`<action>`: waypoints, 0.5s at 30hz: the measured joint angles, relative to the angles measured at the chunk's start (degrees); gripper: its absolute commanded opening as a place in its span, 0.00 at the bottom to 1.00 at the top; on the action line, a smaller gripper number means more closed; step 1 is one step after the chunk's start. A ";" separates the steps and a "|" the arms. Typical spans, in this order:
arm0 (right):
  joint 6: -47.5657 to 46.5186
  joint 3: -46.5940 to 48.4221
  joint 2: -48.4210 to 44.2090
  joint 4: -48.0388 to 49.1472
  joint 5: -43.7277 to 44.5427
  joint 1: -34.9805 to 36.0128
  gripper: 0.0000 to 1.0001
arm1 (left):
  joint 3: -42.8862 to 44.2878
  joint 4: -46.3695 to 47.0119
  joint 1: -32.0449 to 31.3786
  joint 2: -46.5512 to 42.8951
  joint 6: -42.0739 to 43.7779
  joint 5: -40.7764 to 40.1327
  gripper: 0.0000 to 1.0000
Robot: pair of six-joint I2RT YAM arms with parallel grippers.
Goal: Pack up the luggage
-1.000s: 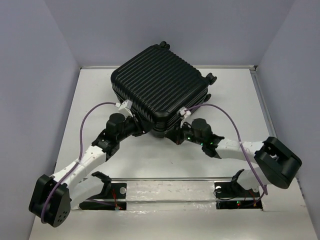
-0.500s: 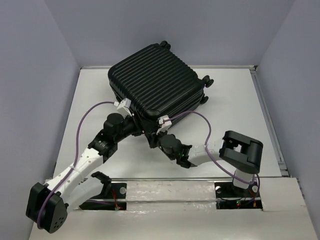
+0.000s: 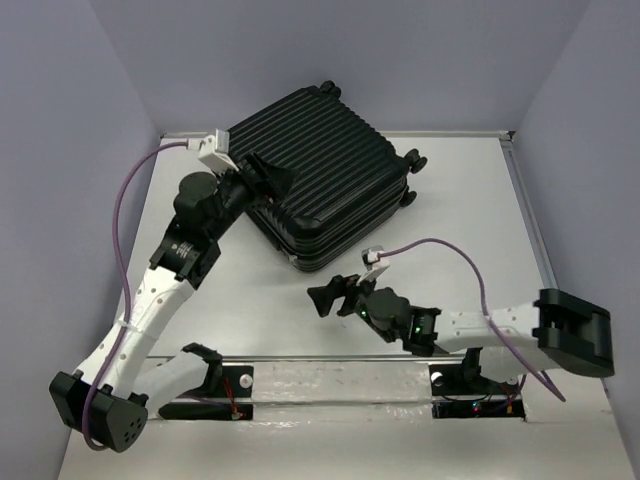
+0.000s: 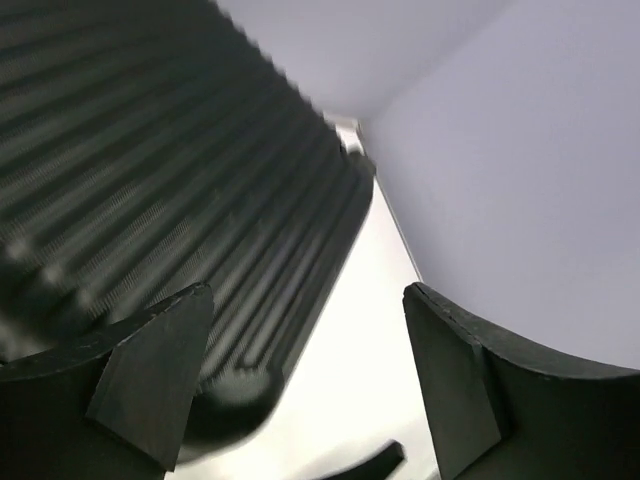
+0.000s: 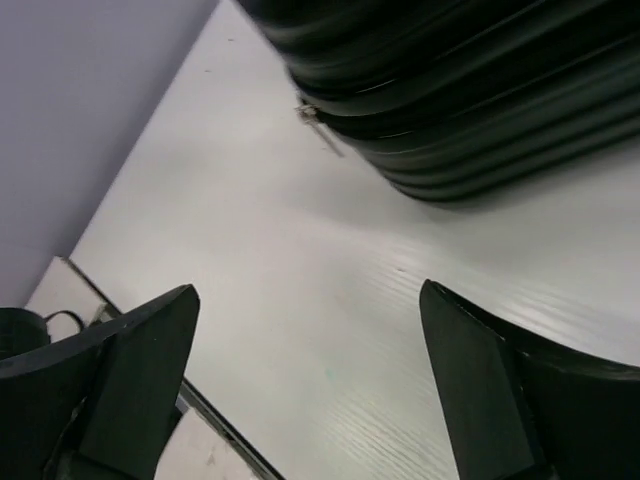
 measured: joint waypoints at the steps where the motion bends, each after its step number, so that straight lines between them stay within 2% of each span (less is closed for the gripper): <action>1: 0.81 0.20 -2.54 -4.50 0.35 -0.55 1.00 | 1.70 0.07 0.85 0.66 0.48 0.02 0.90; 3: 2.45 1.44 -10.19 -17.44 1.44 -3.52 1.00 | 4.61 0.26 3.39 2.03 1.29 -0.02 0.91; 4: 2.69 2.01 -12.02 -20.33 1.25 -4.96 1.00 | 4.98 0.24 4.63 2.23 1.51 0.13 0.91; 5: 2.78 3.89 -15.93 -27.26 0.15 -10.16 1.00 | 4.98 0.07 5.62 2.25 1.70 0.11 0.92; 8: 3.10 6.05 -20.90 -32.04 -3.61 -24.33 1.00 | 3.98 -0.50 6.84 1.95 2.34 0.20 0.93; 10: 4.04 7.85 -22.93 -34.27 -8.35 -39.36 1.00 | 1.33 -0.76 6.95 0.72 3.28 0.15 0.94; 12: 4.85 10.12 -21.90 -34.93 -11.67 -47.82 1.00 | -1.27 -1.81 7.45 -0.46 4.02 0.22 0.95; 15: 6.40 16.20 -16.17 -36.02 -18.45 -53.81 1.00 | -4.17 -3.23 9.60 -1.31 5.16 0.42 0.96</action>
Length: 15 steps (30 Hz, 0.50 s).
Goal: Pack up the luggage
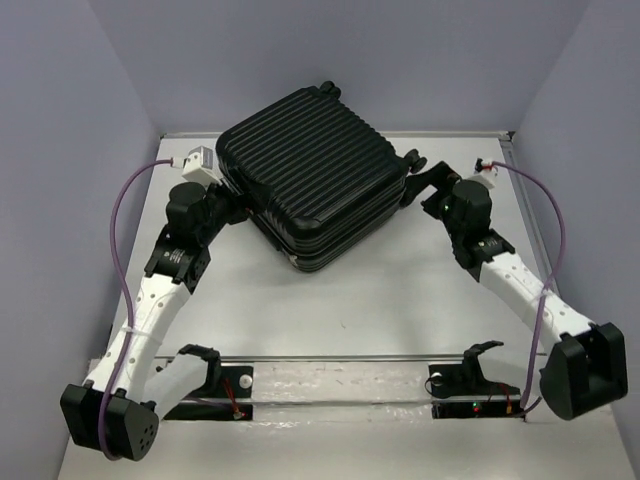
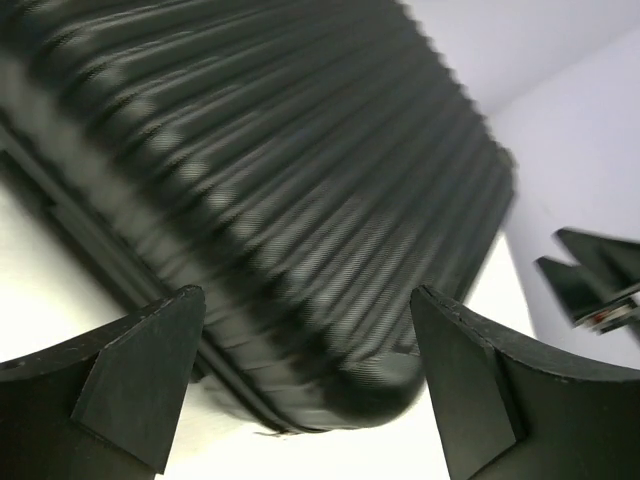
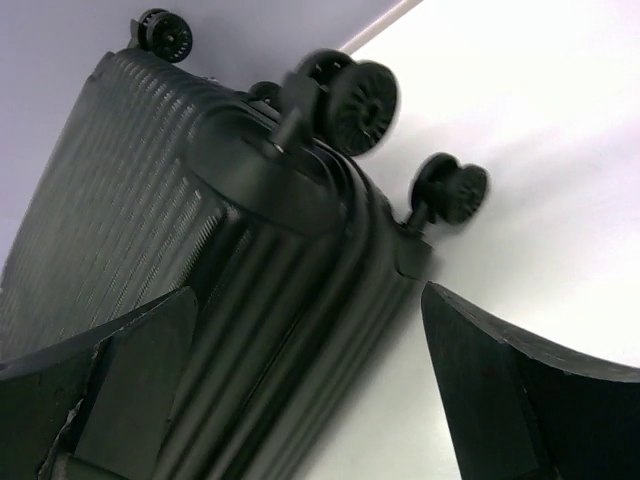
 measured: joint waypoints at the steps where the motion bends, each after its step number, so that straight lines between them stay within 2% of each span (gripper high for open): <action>1: 0.42 2.58 2.73 0.00 -1.86 -1.22 1.00 | -0.31 -0.55 1.03 0.00 0.24 -0.04 0.97; 5: 2.47 9.55 11.15 0.11 -7.61 -5.16 1.00 | 1.46 -1.66 5.38 1.60 1.40 -0.31 0.99; 8: 5.40 12.83 15.76 0.44 -11.08 -7.78 1.00 | 7.04 -1.86 7.52 6.73 2.12 -0.61 0.99; 15: 15.26 15.74 24.98 3.19 -17.00 -10.78 1.00 | 16.41 -1.22 11.04 17.16 2.47 -0.48 0.99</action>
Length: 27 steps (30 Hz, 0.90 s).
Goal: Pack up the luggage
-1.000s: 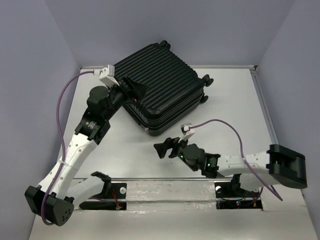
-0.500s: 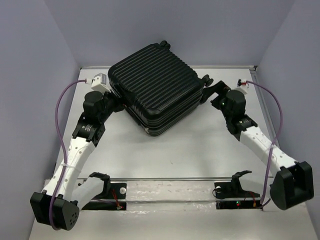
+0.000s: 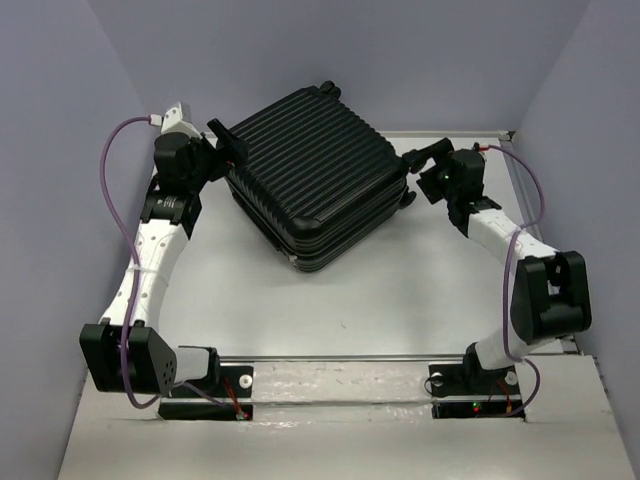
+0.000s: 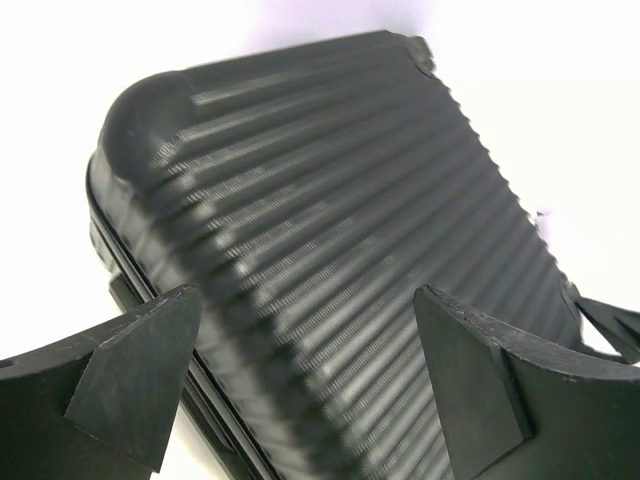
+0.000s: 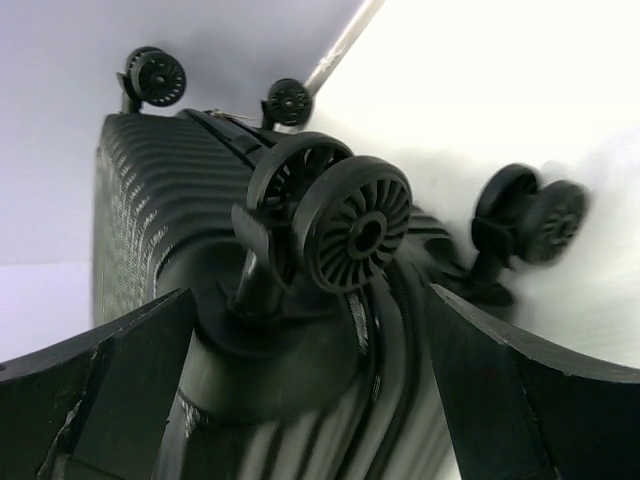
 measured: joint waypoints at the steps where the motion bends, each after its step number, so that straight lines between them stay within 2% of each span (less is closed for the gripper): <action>1: 1.25 0.02 0.66 0.90 -0.48 -0.04 1.00 | 0.55 0.00 0.28 0.79 0.00 0.02 0.99; 7: 9.27 -0.09 7.21 10.88 -4.63 -0.26 1.00 | 1.14 -0.11 1.16 2.58 0.15 0.04 0.99; 12: 16.46 -0.44 13.42 21.38 -5.44 -0.46 0.92 | 1.09 0.07 1.16 2.56 0.11 0.55 0.99; 14: 18.38 -0.44 14.91 24.02 -4.90 -0.46 0.82 | 0.87 0.59 1.16 2.56 0.07 1.03 0.99; 15: 19.39 -0.44 15.69 25.18 -4.46 -0.46 0.81 | 0.63 0.87 1.16 2.56 0.04 1.18 0.99; 17: 20.20 -0.42 16.41 26.36 -4.00 -0.46 0.48 | -0.26 1.42 1.16 2.45 -0.07 1.36 0.99; 19: 19.87 -0.20 16.85 27.89 -3.80 -0.50 0.36 | -1.31 1.70 1.16 2.21 -0.20 1.42 0.99; 20: 19.61 -0.04 16.94 28.11 -3.80 -0.61 0.21 | -1.77 1.73 1.16 2.08 -0.22 1.42 0.99; 22: 19.08 0.17 17.14 28.50 -4.02 -0.63 0.07 | -2.47 1.73 1.16 1.90 -0.37 1.44 0.99; 27: 15.87 0.24 17.25 28.76 -7.52 -1.11 0.07 | -2.99 1.64 1.16 1.01 -0.11 0.83 0.99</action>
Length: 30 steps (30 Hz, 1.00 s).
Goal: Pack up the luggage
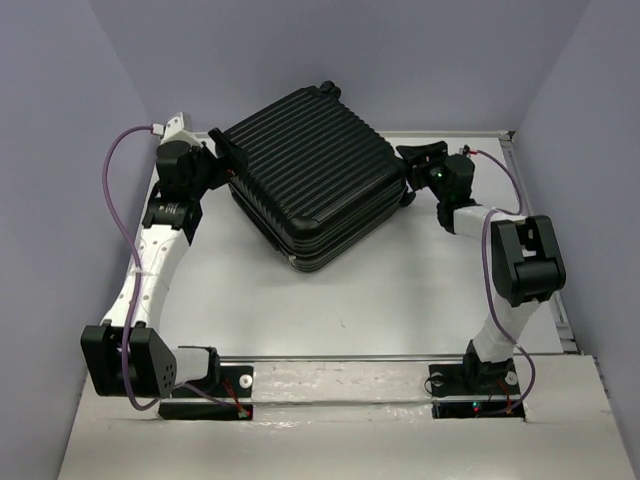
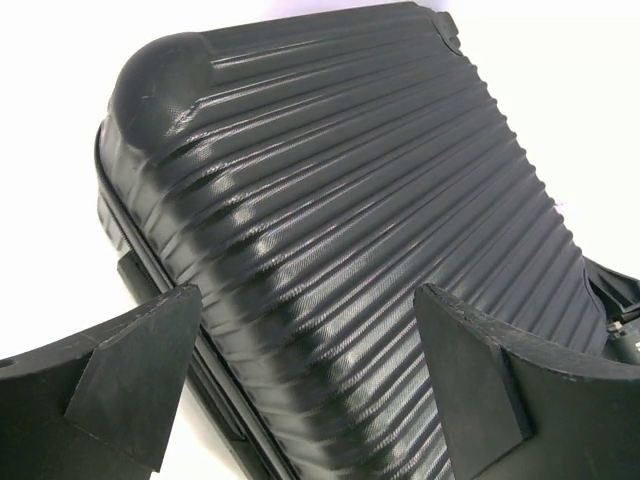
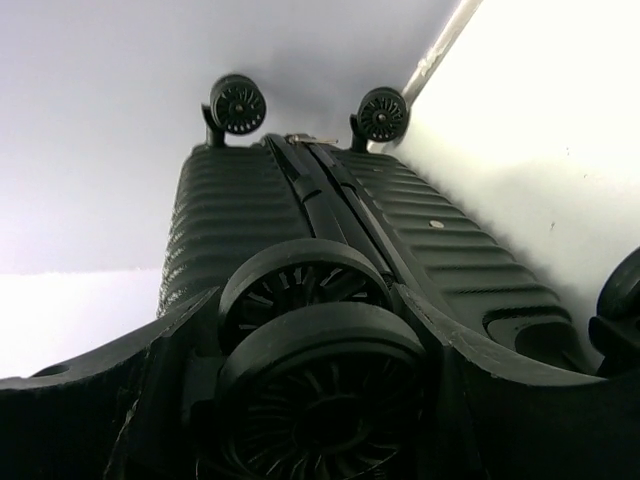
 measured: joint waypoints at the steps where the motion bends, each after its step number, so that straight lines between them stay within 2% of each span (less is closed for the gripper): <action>1: -1.11 -0.04 -0.02 0.04 -0.90 -0.31 0.07 | -0.31 -0.15 0.00 -0.50 0.11 -0.28 0.99; 3: -3.28 -0.90 -0.31 0.68 -4.31 -1.64 0.07 | -0.87 -0.83 0.00 -1.95 0.68 -1.07 0.99; 6: -6.86 -3.78 -2.03 1.77 -13.88 -4.72 0.07 | -2.38 -2.25 0.00 -5.90 2.01 -2.84 0.99; 11: -12.26 -13.51 -10.71 1.97 -29.55 -12.39 0.07 | -5.11 -3.58 0.00 -12.17 2.97 -3.98 0.99; 17: -17.75 -25.92 -25.88 -1.25 -35.34 -17.27 0.07 | -9.25 -6.78 0.00 -20.09 3.63 -4.02 0.99; 21: -20.17 -30.42 -32.76 -3.93 -39.54 -20.31 0.07 | -9.31 -7.63 0.00 -21.07 4.09 -3.91 0.99; 23: -21.31 -30.47 -33.55 -4.96 -40.65 -21.33 0.07 | -9.16 -7.45 0.00 -19.85 4.07 -3.67 0.99; 26: -22.71 -29.66 -32.76 -6.12 -42.18 -22.62 0.07 | -5.73 -7.39 0.00 -13.00 3.89 -2.51 0.99; 30: -23.87 -28.39 -31.19 -6.62 -44.26 -22.91 0.07 | 6.40 -4.44 0.02 3.74 3.39 0.55 0.99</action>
